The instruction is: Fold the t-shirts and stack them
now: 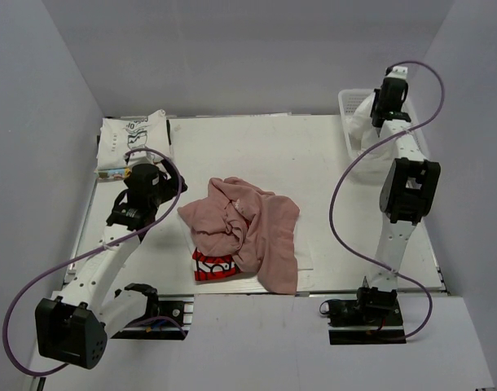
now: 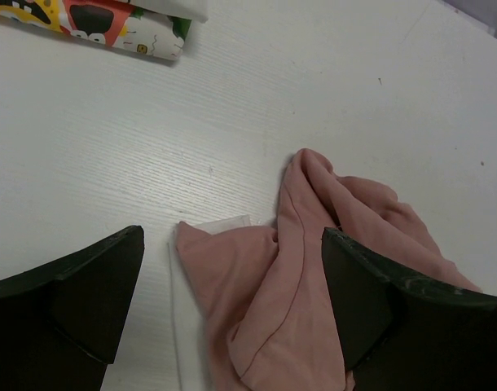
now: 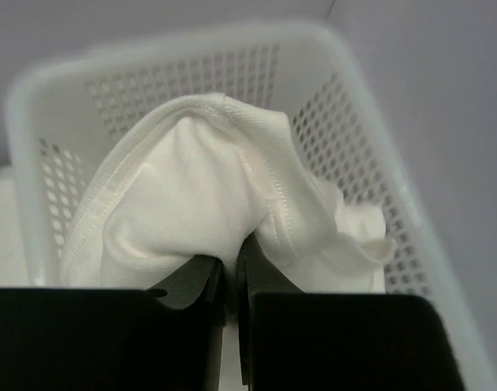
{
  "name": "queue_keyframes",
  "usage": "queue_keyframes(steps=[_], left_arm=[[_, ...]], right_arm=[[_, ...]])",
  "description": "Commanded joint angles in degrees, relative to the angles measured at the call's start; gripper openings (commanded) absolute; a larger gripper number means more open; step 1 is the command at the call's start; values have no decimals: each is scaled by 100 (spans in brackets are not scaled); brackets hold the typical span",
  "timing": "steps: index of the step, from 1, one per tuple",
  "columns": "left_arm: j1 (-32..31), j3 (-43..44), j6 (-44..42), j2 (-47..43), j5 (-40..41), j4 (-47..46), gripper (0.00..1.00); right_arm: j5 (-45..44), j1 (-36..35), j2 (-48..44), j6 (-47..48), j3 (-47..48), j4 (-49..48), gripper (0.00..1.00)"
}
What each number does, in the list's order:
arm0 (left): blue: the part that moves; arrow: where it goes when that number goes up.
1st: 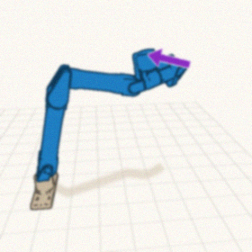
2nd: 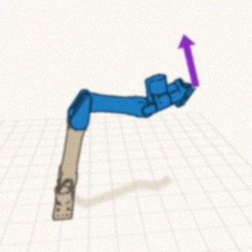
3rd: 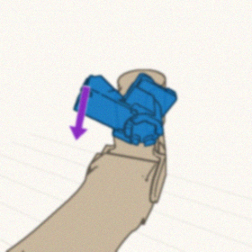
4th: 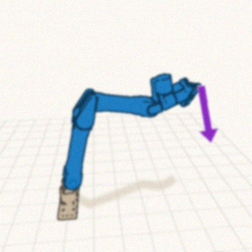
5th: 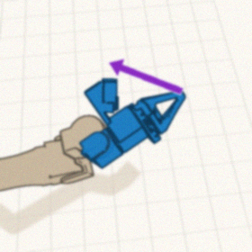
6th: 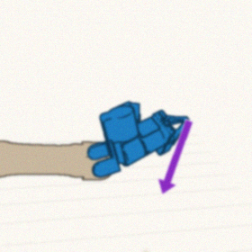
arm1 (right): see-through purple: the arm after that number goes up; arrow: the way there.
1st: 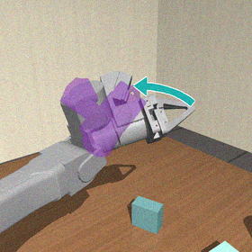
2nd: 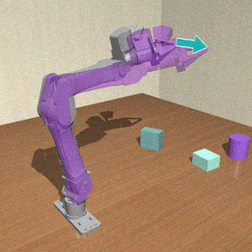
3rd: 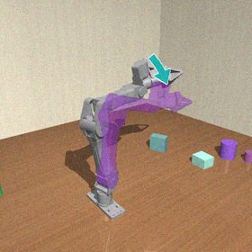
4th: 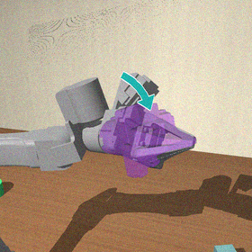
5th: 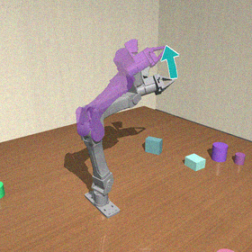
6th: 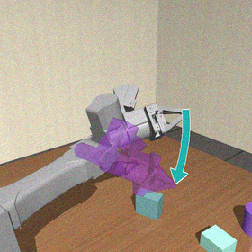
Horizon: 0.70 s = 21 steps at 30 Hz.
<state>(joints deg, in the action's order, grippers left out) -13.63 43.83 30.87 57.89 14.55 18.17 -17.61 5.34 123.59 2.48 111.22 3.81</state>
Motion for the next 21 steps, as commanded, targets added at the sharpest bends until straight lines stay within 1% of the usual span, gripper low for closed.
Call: queue_keyframes(steps=[1, 2, 3, 4, 5, 6, 7, 8, 9, 10, 11, 12, 13, 14, 15, 16, 17, 18, 19, 20, 21], left_arm=[[27, 222, -2, -76, -13, 55, 100], [27, 222, -2, -76, -13, 55, 100], [27, 222, 50, -76, -13, 55, 100], [27, 222, 50, -76, -13, 116, 100], [27, 222, 50, -76, -13, 116, 100], [27, 222, 50, -76, -13, 177, 100], [27, 222, 103, -146, -13, 178, 100], [27, 274, 103, -146, -13, 178, 100], [27, 275, 103, -198, -65, 178, 100], [27, 275, 173, -251, -66, 178, 100], [27, 275, 173, -252, -136, 178, 100], [27, 275, 226, -252, -293, 178, 100], [27, 275, 226, -252, -390, 178, 100], [27, 275, 278, -313, -469, 178, 100], [27, 275, 279, -313, -522, 230, 100], [27, 275, 357, -313, -523, 300, 100], [27, 275, 419, -374, -523, 301, 100], [27, 275, 489, -427, -523, 353, 100], [27, 223, 646, -427, -523, 353, 100], [27, 222, 726, -427, -575, 353, 100], [27, 222, 727, -427, -715, 406, 100]], right_arm=[[38, 28, 217, -370, 118, 295, 0], [12, 45, 305, -432, 180, 478, 0], [-41, 80, 376, -607, 364, 741, 4], [-111, 63, 594, -678, 618, 891, 18], [-155, 81, 674, -792, 777, 1180, 40], [-190, 81, 745, -810, 1092, 1514, 90], [-191, 55, 832, -837, 1417, 1648, 90], [-51, 54, 772, -776, 1542, 1840, 90], [81, 28, 589, -662, 1474, 1894, 90], [230, -129, 465, -113, 1212, 1878, 90], [275, -217, 116, 40, 765, 1756, 90], [171, -340, -357, 225, 491, 1459, 90], [13, -524, -606, 583, 236, 1273, 90], [-302, -952, -1382, 822, -654, 879, 90], [-296, -1217, -1625, 946, -933, 562, 90], [-61, -1350, -1862, 956, -1153, 507, 90], [107, -1595, -2282, 843, -1773, 498, 90], [491, -1833, -2670, 624, -1970, 576, 90], [852, -1974, -2821, 518, -2190, 594, 90], [994, -2367, -3154, 82, -2601, 577, 90], [1405, -2528, -3400, -45, -2971, 620, 90]])
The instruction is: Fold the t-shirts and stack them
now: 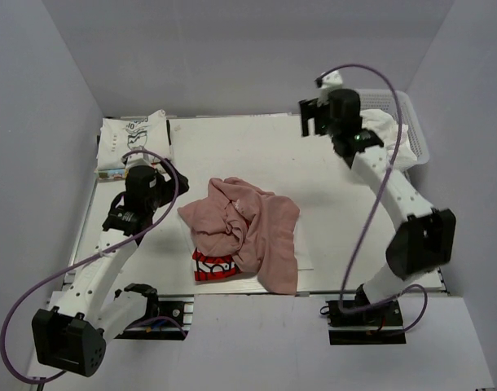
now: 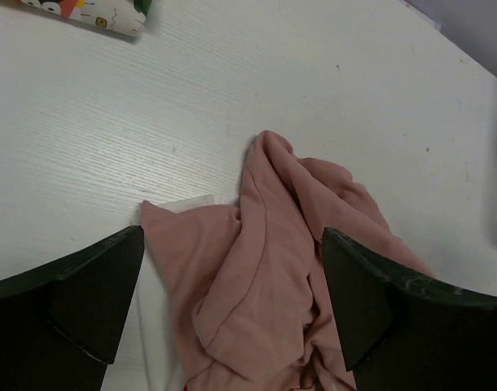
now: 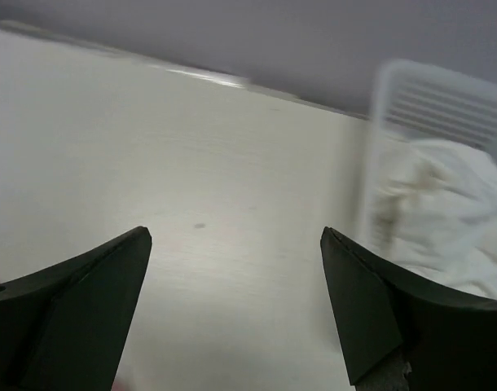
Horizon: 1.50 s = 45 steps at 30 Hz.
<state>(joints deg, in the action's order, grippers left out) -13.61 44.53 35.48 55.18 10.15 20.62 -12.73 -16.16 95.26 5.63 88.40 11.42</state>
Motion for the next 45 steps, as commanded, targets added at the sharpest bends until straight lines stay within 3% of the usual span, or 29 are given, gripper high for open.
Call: queue_keyframes(steps=[1, 3, 4, 6, 9, 14, 16, 17, 18, 23, 27, 31, 39, 42, 45], left_arm=[[25, 152, 266, -156, -338, 161, 100], [25, 152, 266, -156, -391, 222, 100], [25, 222, 266, -156, -339, 362, 100], [25, 222, 266, -156, -269, 451, 100], [-28, 222, 318, -156, -180, 513, 100], [-28, 55, 371, -218, -180, 364, 100], [-28, 55, 371, -218, -180, 425, 100], [-28, 116, 371, -218, -128, 503, 100], [-28, 117, 371, -218, -67, 565, 100], [-28, 117, 371, -280, -5, 504, 100], [24, 117, 371, -209, -5, 443, 100], [25, 117, 371, -95, 119, 320, 100], [25, 476, 319, 660, 276, 188, 100], [25, 609, 257, 994, 277, 188, 100], [25, 723, 204, 1161, 225, 188, 100]], right_arm=[[1148, -509, -796, -474, -875, -105, 90], [1971, -1079, -1165, -869, -1429, -70, 90], [2142, -1239, -1255, -931, -2031, -113, 90], [2388, -1957, -1413, -993, -2291, 26, 90], [2214, -2566, -1283, -1168, -2679, 246, 90], [2117, -2900, -370, -1266, -2565, 238, 90], [1655, -2936, -96, -1353, -1972, 482, 48], [1364, -2910, -35, -1415, -1828, 571, 19], [534, -2901, -25, -1720, -1705, 633, 0], [-1700, -2551, -552, -1505, -553, 572, 0], [-2514, -2076, -1043, -1003, 96, -69, 0], [-2988, -1322, -887, -318, 923, -481, 0], [-2587, 455, 395, -71, 3398, -360, 0], [-2235, 974, 914, -1, 3946, -394, 0], [-1646, 1361, 1371, -1, 3817, -605, 0]])
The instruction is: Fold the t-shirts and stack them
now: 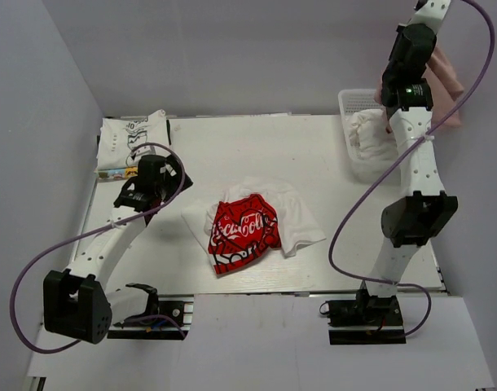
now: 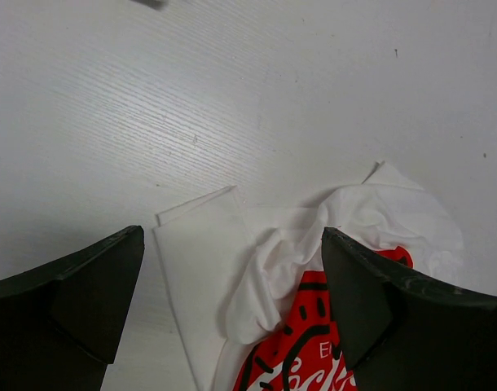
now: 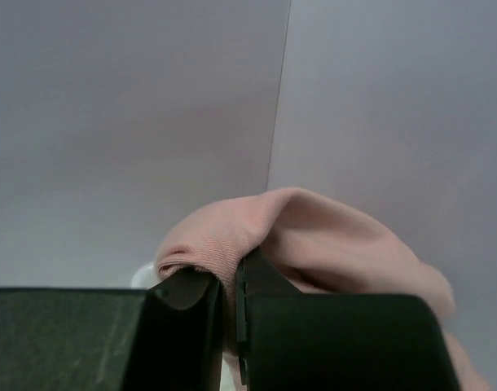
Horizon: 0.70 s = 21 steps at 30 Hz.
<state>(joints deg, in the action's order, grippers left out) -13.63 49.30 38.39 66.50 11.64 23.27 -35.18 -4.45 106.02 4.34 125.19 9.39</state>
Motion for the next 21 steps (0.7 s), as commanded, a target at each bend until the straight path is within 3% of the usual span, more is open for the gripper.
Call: queue_keyframes(steps=[1, 6, 9, 10, 12, 13, 14, 18, 21], left_arm=[[27, 247, -138, 91, 14, -155, 100], [27, 308, -69, 214, -277, -288, 100], [27, 308, -130, 285, -337, -288, 100], [27, 308, -208, 232, -425, -288, 100], [27, 256, -209, 57, -547, -410, 100], [27, 64, -479, -14, -714, -532, 100], [27, -33, -612, -84, -1142, -664, 100], [-61, -272, -956, -129, -2301, -1148, 97], [-131, -324, -1009, 537, -3078, -1289, 96]], right_arm=[[852, 381, 479, 33, 42, -420, 0], [1241, 953, 1261, -169, -433, -666, 0], [1872, 1182, 1755, -399, -407, -325, 0], [1909, 1227, 1991, -581, -381, -167, 5], [2224, 1227, 1984, -768, -486, 291, 29], [2313, 1201, 1706, -811, -686, 353, 68], [2714, 1175, 1529, -725, -1028, 301, 89], [3017, 694, 316, -549, -1776, 151, 90], [3244, 88, -614, -269, -2250, 529, 90]])
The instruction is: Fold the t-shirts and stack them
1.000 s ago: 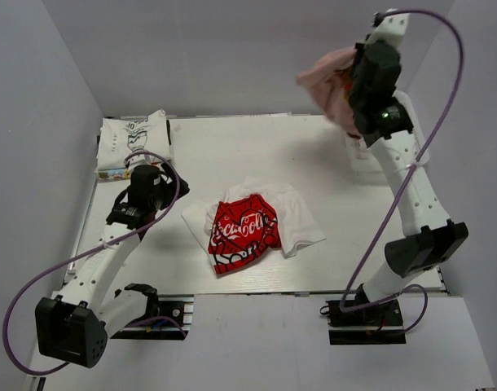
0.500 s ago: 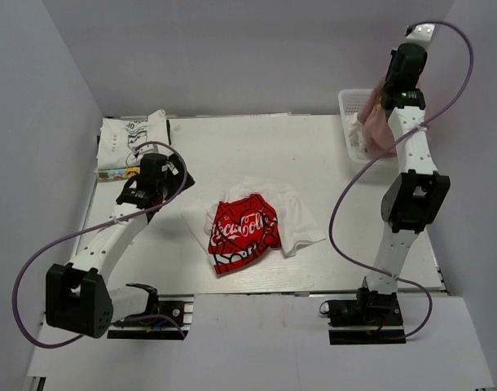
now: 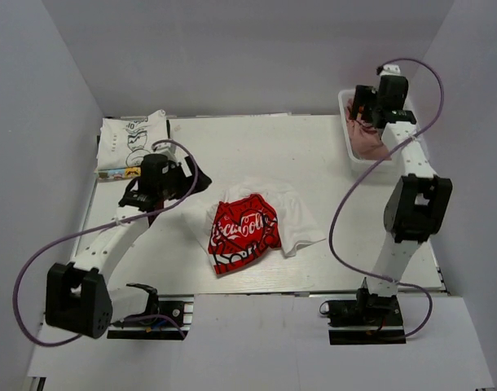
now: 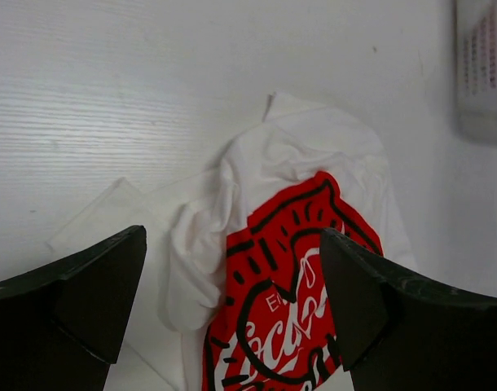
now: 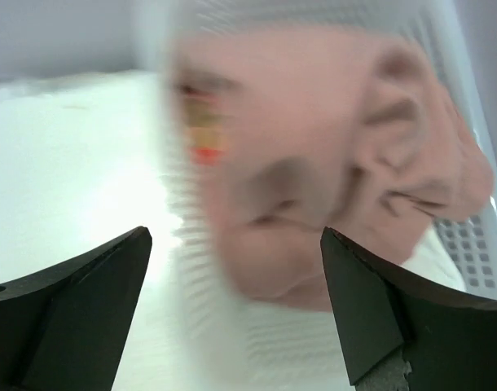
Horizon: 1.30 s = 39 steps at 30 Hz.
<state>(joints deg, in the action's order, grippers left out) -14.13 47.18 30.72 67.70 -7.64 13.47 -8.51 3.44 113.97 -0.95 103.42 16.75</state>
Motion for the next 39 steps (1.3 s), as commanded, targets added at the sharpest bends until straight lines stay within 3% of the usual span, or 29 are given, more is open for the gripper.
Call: queue_keyframes(steps=[1, 4, 7, 10, 14, 16, 23, 29, 31, 33, 34, 35, 39], left_arm=[[-159, -51, -242, 645, -1283, -310, 96], [-326, 106, -365, 1385, -1697, -398, 96], [-467, 476, -549, 1895, -1250, -118, 91], [-590, 679, -611, 2193, -1170, -55, 76], [-723, 731, -611, 2510, -1029, 58, 48], [-836, 679, -611, 2563, -889, 59, 0], [-942, 679, -611, 2116, -695, 59, 0], [-995, 679, -725, 1686, -590, 112, 0], [-995, 731, -725, 1510, -590, 112, 0], [-995, 784, -778, 1422, -590, 112, 0], [-995, 854, -778, 1360, -590, 172, 0], [-995, 1020, -839, 1360, -590, 173, 0], [-995, 1749, -1015, 1018, -118, 603, 0]], right_arm=[[753, -826, -1552, 262, -398, -147, 90], [1211, -1266, -1966, 131, -1154, -129, 90], [1527, -1548, -2151, -107, -1929, -120, 90], [1765, -1803, -2265, -64, -2762, -146, 90], [1555, -2233, -2055, -151, -3230, -67, 90], [1467, -2409, -1818, -168, -3441, -67, 90], [1195, -2875, -1221, -247, -3583, -243, 90], [-132, -3086, -553, -502, -3566, -401, 85], [-212, -3113, -481, -546, -3495, -392, 75], [-54, -3139, -498, -564, -3416, -357, 25], [146, -3200, -769, -521, -3425, -444, 6], [192, -3201, -928, -503, -3459, -488, 0], [193, -3306, -2535, -423, -3381, -892, 0]])
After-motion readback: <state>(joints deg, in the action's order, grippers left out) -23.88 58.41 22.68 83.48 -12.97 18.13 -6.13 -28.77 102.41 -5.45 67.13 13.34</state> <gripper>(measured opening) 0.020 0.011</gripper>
